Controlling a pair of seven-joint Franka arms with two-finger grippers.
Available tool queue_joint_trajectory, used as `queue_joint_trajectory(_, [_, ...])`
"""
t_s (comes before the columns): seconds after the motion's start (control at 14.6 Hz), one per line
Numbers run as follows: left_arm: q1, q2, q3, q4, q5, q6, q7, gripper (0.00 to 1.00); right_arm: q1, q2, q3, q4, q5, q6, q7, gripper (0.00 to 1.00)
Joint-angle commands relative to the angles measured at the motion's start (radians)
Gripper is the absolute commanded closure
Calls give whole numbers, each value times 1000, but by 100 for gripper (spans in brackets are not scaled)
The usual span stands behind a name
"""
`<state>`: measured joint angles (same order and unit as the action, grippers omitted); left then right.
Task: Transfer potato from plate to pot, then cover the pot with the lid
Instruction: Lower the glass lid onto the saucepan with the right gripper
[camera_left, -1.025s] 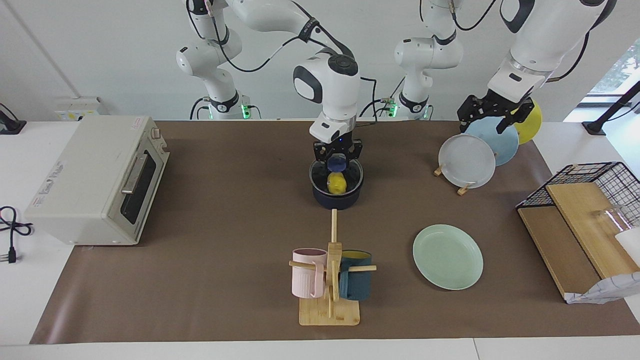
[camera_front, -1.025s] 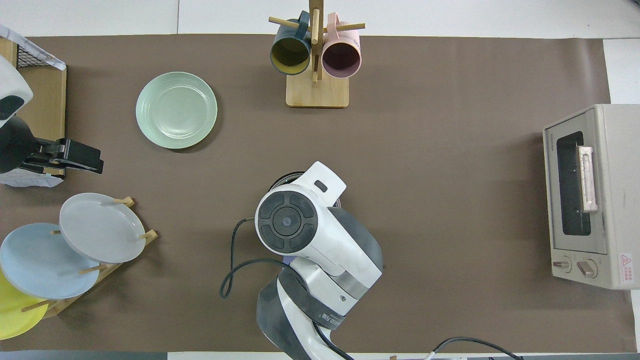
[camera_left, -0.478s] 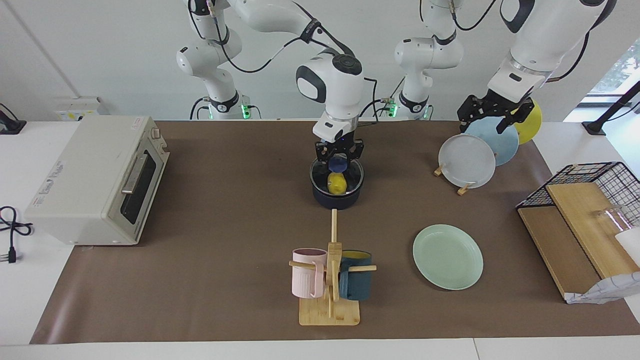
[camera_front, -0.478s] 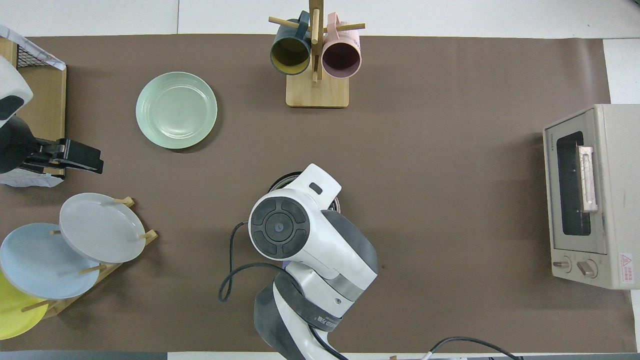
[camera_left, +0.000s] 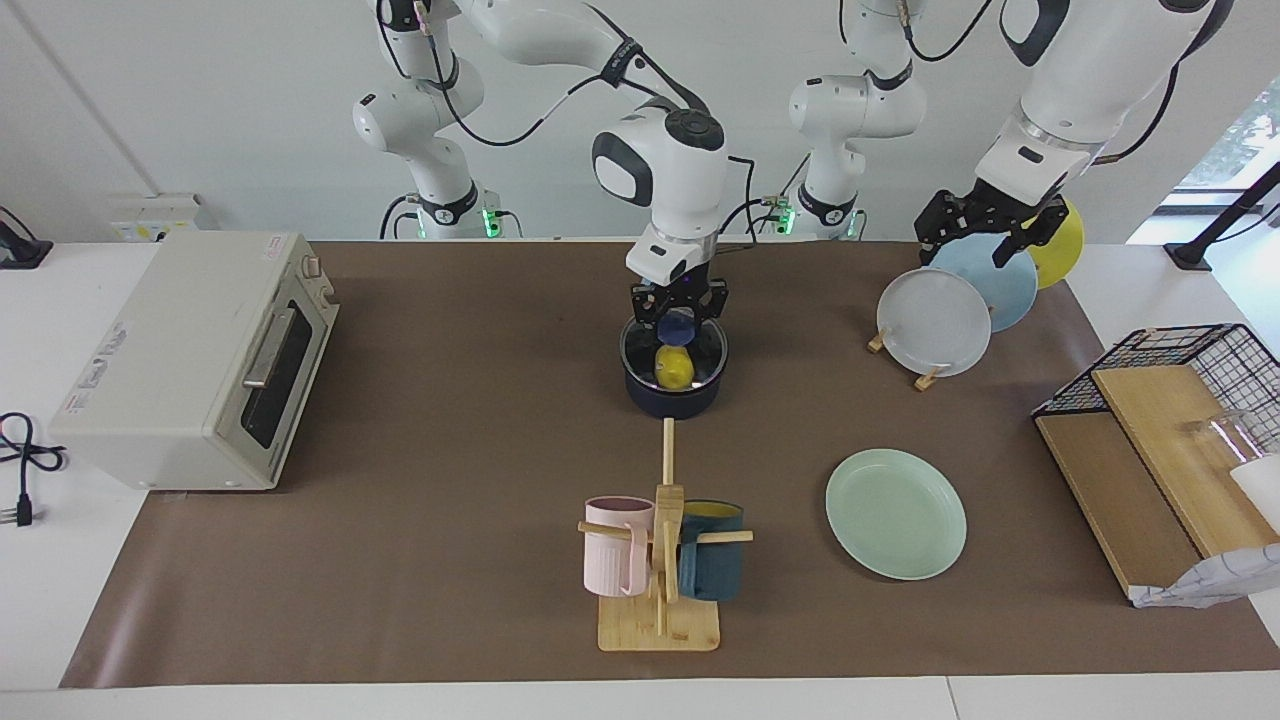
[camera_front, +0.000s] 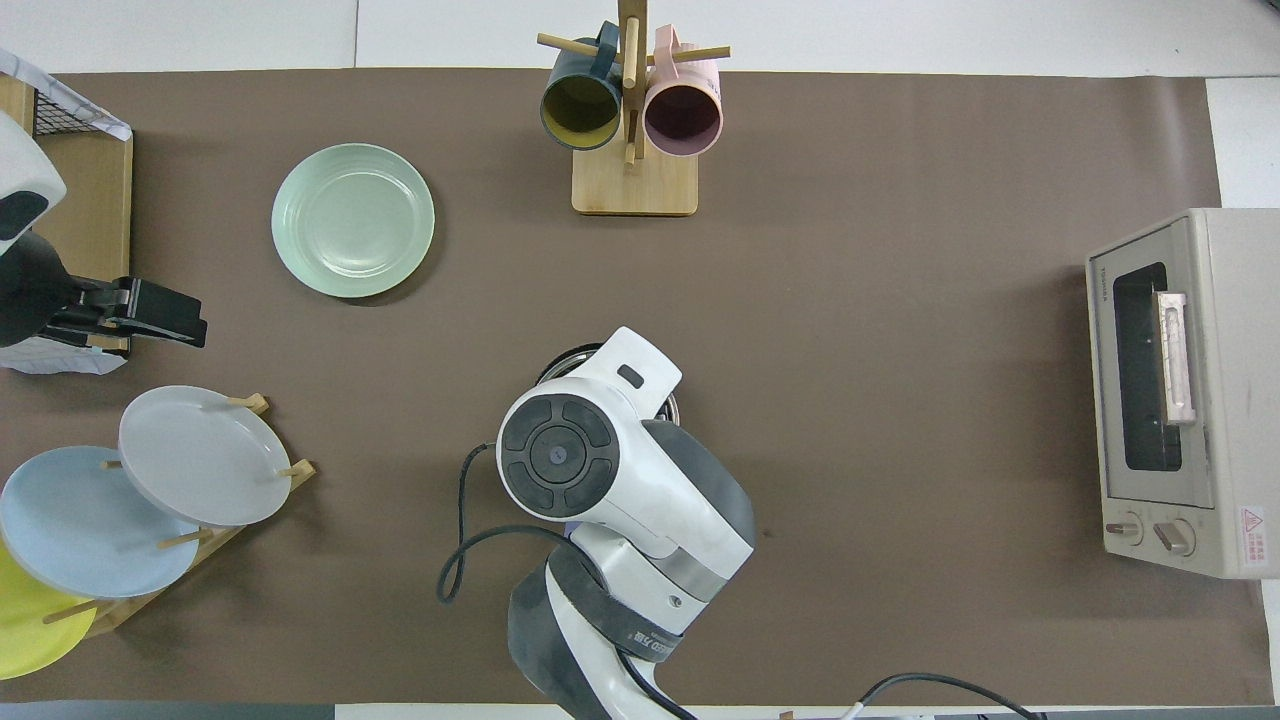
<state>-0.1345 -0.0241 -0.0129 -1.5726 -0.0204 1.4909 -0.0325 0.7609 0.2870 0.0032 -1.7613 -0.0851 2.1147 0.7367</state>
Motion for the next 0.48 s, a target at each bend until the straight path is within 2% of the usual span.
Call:
queue_joint_trajectory(0.0, [15,-5,-7,-4,-7,-8,3,0,-3,17,1,-4,-12,28,-14,71])
queue_joint_trajectory(0.14, [15,-5,-7,-4,-7,-8,2,0,-3,17,1,6,-12,21,-14,67])
queue_joint_trajectory(0.27, [15,-5,-7,-4,-7,-8,2,0,-3,17,3,17,-13,14,-17,69])
queue_joint_trajectory(0.34, [15,-5,-7,-4,-7,-8,2,0,-3,17,1,16,-21,14,-17,78])
queue_joint_trajectory(0.41, [15,-5,-7,-4,-7,-8,2,0,-2,17,1,13,-40,13,-17,95])
